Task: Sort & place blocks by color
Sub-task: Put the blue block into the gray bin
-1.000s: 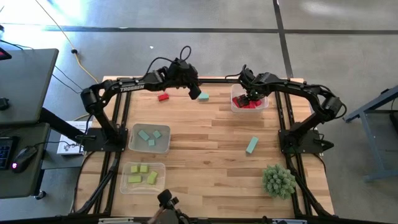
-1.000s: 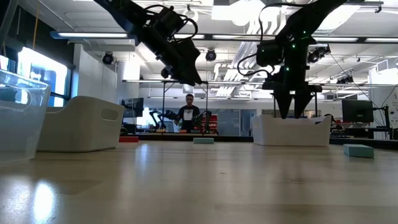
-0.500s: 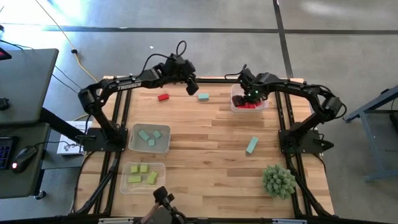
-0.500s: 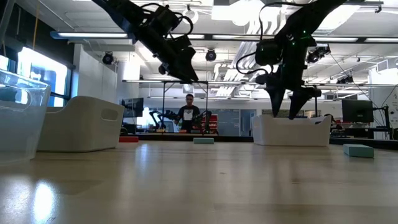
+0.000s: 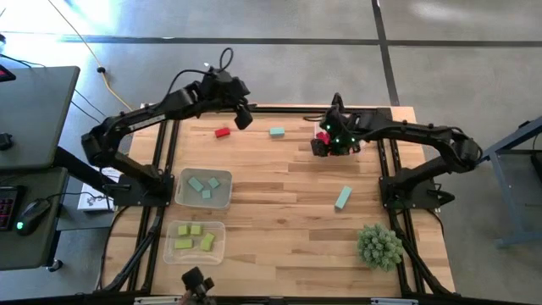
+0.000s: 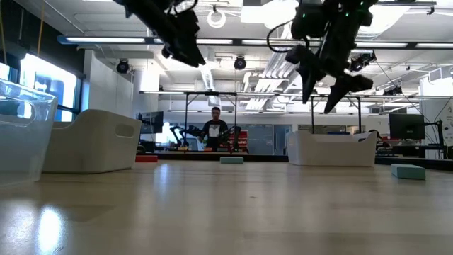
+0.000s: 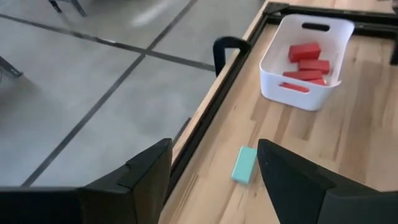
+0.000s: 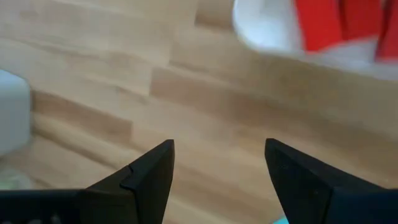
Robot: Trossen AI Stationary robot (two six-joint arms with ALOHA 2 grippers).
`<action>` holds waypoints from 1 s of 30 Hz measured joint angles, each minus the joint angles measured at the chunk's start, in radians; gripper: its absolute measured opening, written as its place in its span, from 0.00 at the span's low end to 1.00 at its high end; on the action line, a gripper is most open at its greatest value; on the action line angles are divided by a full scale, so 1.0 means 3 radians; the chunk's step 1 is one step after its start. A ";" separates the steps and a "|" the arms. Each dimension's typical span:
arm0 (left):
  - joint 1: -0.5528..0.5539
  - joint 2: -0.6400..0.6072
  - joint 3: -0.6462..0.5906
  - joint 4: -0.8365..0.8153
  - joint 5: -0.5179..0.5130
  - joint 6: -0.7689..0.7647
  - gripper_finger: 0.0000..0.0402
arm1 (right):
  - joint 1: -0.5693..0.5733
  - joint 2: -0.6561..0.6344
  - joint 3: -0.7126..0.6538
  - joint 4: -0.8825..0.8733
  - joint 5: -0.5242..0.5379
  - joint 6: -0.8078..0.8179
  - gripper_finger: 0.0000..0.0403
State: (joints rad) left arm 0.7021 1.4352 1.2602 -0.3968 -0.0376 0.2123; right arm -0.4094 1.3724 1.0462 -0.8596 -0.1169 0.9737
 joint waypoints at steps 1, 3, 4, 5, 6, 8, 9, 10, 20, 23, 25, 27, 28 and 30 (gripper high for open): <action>0.0000 -0.0048 0.0000 -0.0025 0.0000 -0.0001 0.57 | 0.0072 -0.0018 0.0000 -0.0007 0.0000 0.0154 0.59; -0.0001 -0.0140 0.0000 -0.0099 0.0000 -0.0036 0.57 | 0.0216 -0.0031 0.0001 -0.0056 0.0001 0.0474 0.59; 0.0000 -0.0183 0.0000 -0.0149 0.0000 -0.0076 0.57 | 0.0287 -0.0031 0.0001 -0.0092 0.0001 0.0613 0.59; 0.0000 -0.0223 0.0000 -0.0188 0.0001 -0.0118 0.57 | 0.0357 -0.0031 0.0001 -0.0118 0.0001 0.0738 0.59; 0.0000 -0.0258 0.0000 -0.0241 0.0000 -0.0151 0.57 | 0.0434 -0.0031 0.0001 -0.0143 0.0019 0.0857 0.59; 0.0000 -0.0314 0.0000 -0.0387 0.0000 -0.0199 0.57 | 0.0586 -0.0031 0.0001 -0.0212 0.0118 0.1088 0.59; 0.0000 -0.0337 0.0000 -0.0461 0.0002 -0.0208 0.57 | 0.0661 -0.0031 0.0001 -0.0244 0.0188 0.1210 0.59; 0.0000 -0.0356 0.0000 -0.0532 0.0002 -0.0223 0.57 | 0.0737 -0.0031 0.0001 -0.0278 0.0237 0.1333 0.59; -0.0007 -0.0384 0.0000 -0.0945 0.0002 -0.0261 0.57 | 0.1465 -0.0031 0.0000 -0.0707 0.0647 0.2710 0.59; -0.0010 -0.0384 0.0000 -0.0948 0.0002 -0.0261 0.57 | 0.1668 -0.0029 0.0001 -0.0795 0.0761 0.3089 0.59; -0.0010 -0.0384 0.0000 -0.0948 0.0002 -0.0261 0.57 | 0.1799 0.0002 0.0001 -0.0864 0.0826 0.3329 0.59; -0.0010 -0.0384 0.0000 -0.0948 0.0002 -0.0255 0.57 | 0.1918 0.0067 0.0001 -0.0946 0.0830 0.3537 0.59; -0.0011 -0.0384 0.0000 -0.0948 0.0004 -0.0232 0.57 | 0.1977 0.0120 0.0001 -0.0984 0.0827 0.3628 0.59; -0.0013 -0.0384 0.0000 -0.0949 0.0024 -0.0183 0.57 | 0.2075 0.0226 0.0001 -0.1030 0.0824 0.3742 0.59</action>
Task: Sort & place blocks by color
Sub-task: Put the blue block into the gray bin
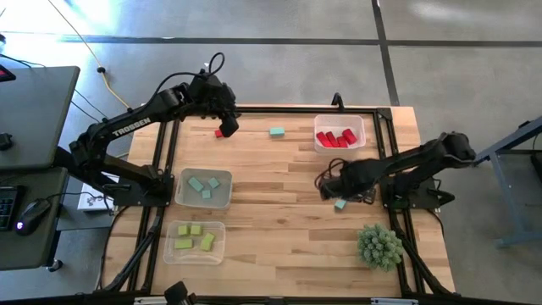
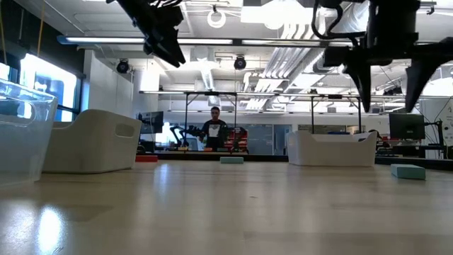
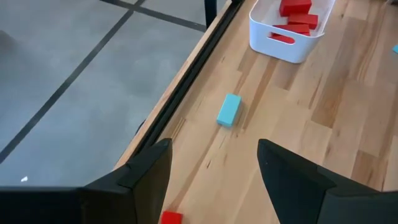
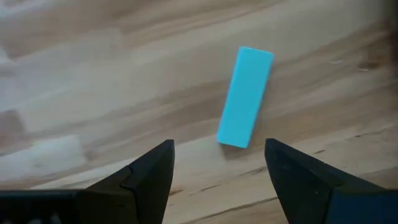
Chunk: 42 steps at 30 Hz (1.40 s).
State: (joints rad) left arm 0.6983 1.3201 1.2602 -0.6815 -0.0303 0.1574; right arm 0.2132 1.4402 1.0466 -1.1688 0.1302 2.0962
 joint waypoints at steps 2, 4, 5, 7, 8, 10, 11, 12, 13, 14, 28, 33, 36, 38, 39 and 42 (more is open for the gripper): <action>-0.0004 0.0000 0.0000 0.0001 0.0003 0.0036 0.57 | 0.0067 0.0092 0.0000 -0.0020 -0.0002 0.0095 0.59; -0.0004 0.0000 0.0000 0.0001 0.0003 0.0082 0.57 | 0.0110 0.0174 0.0000 -0.0019 0.0007 0.0202 0.59; -0.0004 0.0000 0.0000 0.0001 0.0003 0.0094 0.57 | 0.0132 0.0207 0.0000 -0.0020 0.0028 0.0254 0.59; -0.0005 0.0000 0.0000 0.0001 0.0004 0.0099 0.57 | 0.0163 0.0283 0.0000 -0.0011 0.0059 0.0355 0.59; -0.0005 0.0000 0.0000 0.0000 0.0004 0.0099 0.57 | 0.0177 0.0323 0.0000 -0.0011 0.0059 0.0390 0.59; -0.0005 0.0000 0.0000 0.0000 0.0004 0.0098 0.57 | 0.0206 0.0407 0.0000 -0.0009 0.0059 0.0455 0.59; -0.0005 0.0000 0.0000 0.0000 0.0004 0.0099 0.57 | 0.0220 0.0448 0.0000 -0.0009 0.0059 0.0486 0.59; -0.0005 0.0000 0.0000 0.0000 0.0004 0.0099 0.57 | 0.0232 0.0496 0.0000 -0.0009 0.0061 0.0498 0.59; -0.0005 0.0000 0.0000 0.0000 0.0004 0.0099 0.57 | 0.0244 0.0544 0.0000 -0.0012 0.0060 0.0503 0.59; -0.0005 0.0000 0.0000 -0.0001 0.0004 0.0099 0.57 | 0.0255 0.0595 0.0000 -0.0009 0.0061 0.0502 0.59; -0.0005 0.0001 0.0000 -0.0006 0.0004 0.0099 0.57 | 0.0296 0.1103 -0.0001 0.0030 0.0052 0.0590 0.59; -0.0005 0.0001 0.0000 -0.0006 0.0004 0.0098 0.57 | 0.0296 0.1247 -0.0001 0.0078 0.0047 0.0605 0.59; -0.0005 0.0003 0.0000 -0.0006 0.0004 0.0098 0.57 | 0.0296 0.1333 -0.0001 0.0154 0.0041 0.0606 0.58; -0.0005 0.0004 0.0000 -0.0006 0.0004 0.0099 0.57 | 0.0296 0.1396 0.0006 0.0222 0.0052 0.0603 0.56; -0.0005 0.0004 0.0000 -0.0006 0.0004 0.0098 0.57 | 0.0297 0.1418 0.0009 0.0249 0.0056 0.0602 0.55; -0.0005 0.0004 0.0000 -0.0005 0.0005 0.0098 0.57 | 0.0296 0.1487 0.0011 0.0303 0.0066 0.0602 0.50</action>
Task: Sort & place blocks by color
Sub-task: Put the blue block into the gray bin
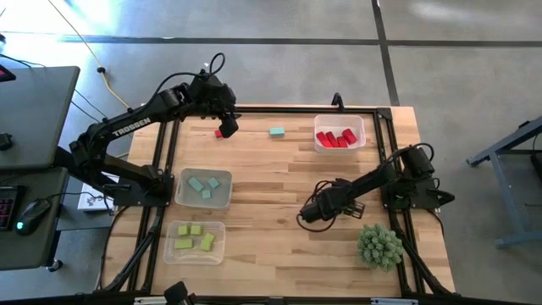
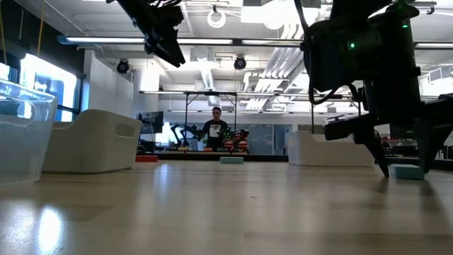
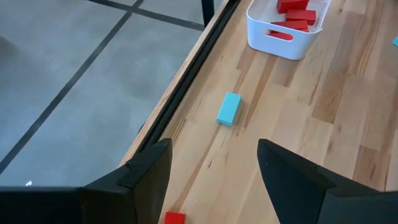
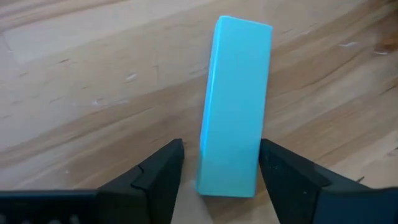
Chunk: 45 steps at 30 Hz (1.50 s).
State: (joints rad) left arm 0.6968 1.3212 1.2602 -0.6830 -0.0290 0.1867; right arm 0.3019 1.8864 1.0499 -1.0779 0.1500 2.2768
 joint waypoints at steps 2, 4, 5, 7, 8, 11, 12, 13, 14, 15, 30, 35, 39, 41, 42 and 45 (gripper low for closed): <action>0.0000 0.0000 0.0000 0.0000 -0.0001 0.0000 0.57 | 0.0000 0.0019 -0.0002 0.0017 -0.0017 -0.0001 0.46; 0.0000 0.0000 0.0000 0.0000 0.0000 0.0000 0.57 | -0.0003 0.0021 -0.0001 0.0018 -0.0039 -0.0011 0.41; 0.0000 0.0000 0.0000 0.0000 -0.0001 0.0000 0.57 | -0.0004 0.0023 -0.0001 0.0017 -0.0049 -0.0015 0.39; 0.0000 0.0000 0.0000 0.0000 0.0000 0.0000 0.57 | -0.0003 0.0026 -0.0001 0.0006 -0.0052 -0.0035 0.34; 0.0000 0.0000 0.0000 0.0000 -0.0001 0.0000 0.57 | -0.0004 0.0027 -0.0001 0.0004 -0.0060 -0.0045 0.31; 0.0000 0.0000 0.0000 0.0000 -0.0001 0.0000 0.57 | -0.0005 0.0028 -0.0001 0.0002 -0.0077 -0.0093 0.26; 0.0000 0.0000 0.0000 0.0000 0.0000 0.0000 0.57 | -0.0005 0.0029 -0.0001 0.0000 -0.0084 -0.0111 0.25; 0.0000 0.0000 0.0000 0.0000 0.0000 0.0000 0.57 | -0.0004 0.0030 -0.0001 -0.0002 -0.0091 -0.0112 0.25; 0.0000 0.0000 0.0000 0.0000 -0.0001 0.0000 0.57 | -0.0004 0.0030 -0.0002 -0.0004 -0.0097 -0.0112 0.25; 0.0000 0.0000 0.0000 0.0000 0.0000 0.0000 0.57 | -0.0004 0.0029 -0.0002 -0.0003 -0.0099 -0.0112 0.25; 0.0000 0.0000 0.0000 -0.0004 0.0001 -0.0115 0.57 | 0.0000 0.0026 0.0552 -0.0126 0.0123 -0.0575 0.24; 0.0001 0.0000 0.0000 -0.0028 0.0136 -0.0318 0.57 | -0.0002 0.0023 0.0799 -0.0159 0.0354 -0.0903 0.24; 0.0001 0.0000 0.0000 -0.0114 0.0393 -0.0543 0.57 | -0.0073 0.0020 0.1020 -0.0267 0.0567 -0.1346 0.24; 0.0000 0.0000 0.0000 -0.0170 0.0516 -0.0694 0.57 | -0.0143 0.0020 0.1134 -0.0414 0.0600 -0.1655 0.24; 0.0000 0.0000 0.0000 -0.0196 0.0580 -0.0768 0.57 | -0.0188 0.0019 0.1194 -0.0490 0.0605 -0.1826 0.24; 0.0000 0.0000 0.0000 -0.0267 0.0733 -0.1003 0.57 | -0.0334 0.0016 0.1380 -0.0663 0.0663 -0.2371 0.24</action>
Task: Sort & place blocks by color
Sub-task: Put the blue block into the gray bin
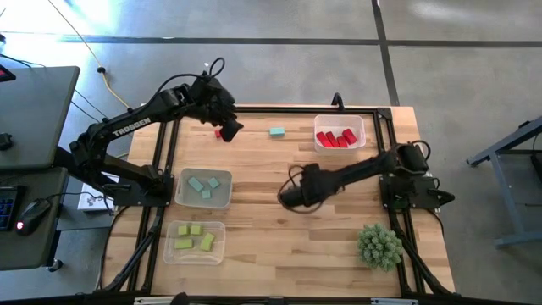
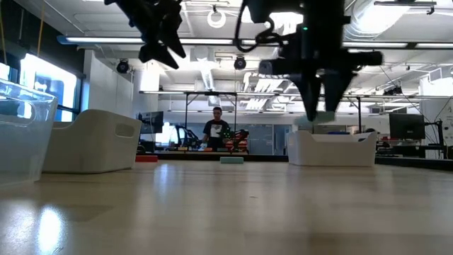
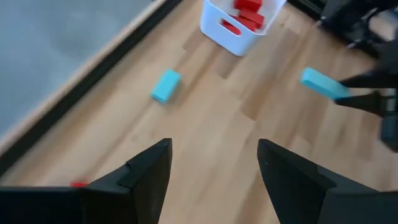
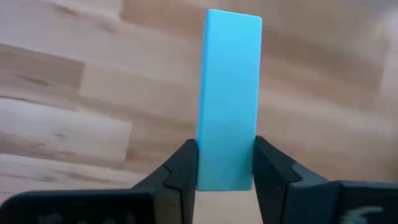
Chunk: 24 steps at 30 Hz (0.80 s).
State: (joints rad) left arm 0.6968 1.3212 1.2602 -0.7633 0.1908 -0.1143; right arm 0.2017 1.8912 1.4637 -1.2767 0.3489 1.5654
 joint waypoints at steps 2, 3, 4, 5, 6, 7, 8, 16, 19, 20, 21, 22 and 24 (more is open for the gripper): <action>0.0000 0.0000 0.0000 -0.0038 0.0082 -0.0169 0.57 | -0.0094 -0.0001 0.0125 -0.0034 0.0130 -0.0414 0.24; 0.0000 0.0000 0.0000 -0.0054 0.0118 -0.0255 0.57 | -0.0139 -0.0001 0.0189 -0.0029 0.0199 -0.0652 0.24; 0.0000 0.0000 0.0000 -0.0078 0.0166 -0.0336 0.57 | -0.0189 -0.0001 0.0255 -0.0019 0.0244 -0.0902 0.24; 0.0000 0.0000 0.0000 -0.0100 0.0228 -0.0411 0.57 | -0.0240 -0.0003 0.0319 -0.0011 0.0272 -0.1172 0.24; 0.0000 0.0001 0.0000 -0.0113 0.0294 -0.0474 0.57 | -0.0292 -0.0003 0.0380 -0.0013 0.0296 -0.1439 0.24; 0.0000 0.0003 0.0000 -0.0117 0.0361 -0.0515 0.57 | -0.0342 -0.0003 0.0443 -0.0018 0.0316 -0.1692 0.24; 0.0000 0.0003 0.0000 -0.0118 0.0435 -0.0556 0.57 | -0.0389 -0.0003 0.0508 -0.0019 0.0348 -0.1929 0.24; 0.0000 0.0004 0.0000 -0.0115 0.0651 -0.0924 0.57 | -0.0720 -0.0005 0.1096 0.0249 0.0495 -0.3580 0.24; 0.0000 0.0004 0.0000 -0.0108 0.0651 -0.1030 0.57 | -0.0812 -0.0006 0.1285 0.0417 0.0498 -0.4048 0.24; 0.0000 0.0004 0.0000 -0.0099 0.0650 -0.1076 0.57 | -0.0841 -0.0006 0.1334 0.0471 0.0498 -0.4182 0.24; 0.0000 0.0004 0.0000 -0.0085 0.0651 -0.1111 0.57 | -0.0864 -0.0006 0.1378 0.0519 0.0498 -0.4306 0.24; 0.0000 0.0004 0.0000 -0.0072 0.0651 -0.1147 0.57 | -0.0884 -0.0006 0.1418 0.0561 0.0498 -0.4424 0.24; 0.0000 0.0004 0.0000 -0.0042 0.0651 -0.1234 0.57 | -0.0915 -0.0006 0.1474 0.0644 0.0496 -0.4658 0.24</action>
State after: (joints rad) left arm 0.6968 1.3224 1.2602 -0.7758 0.3862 -0.4844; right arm -0.0727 1.8893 1.9058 -1.0836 0.4976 0.1680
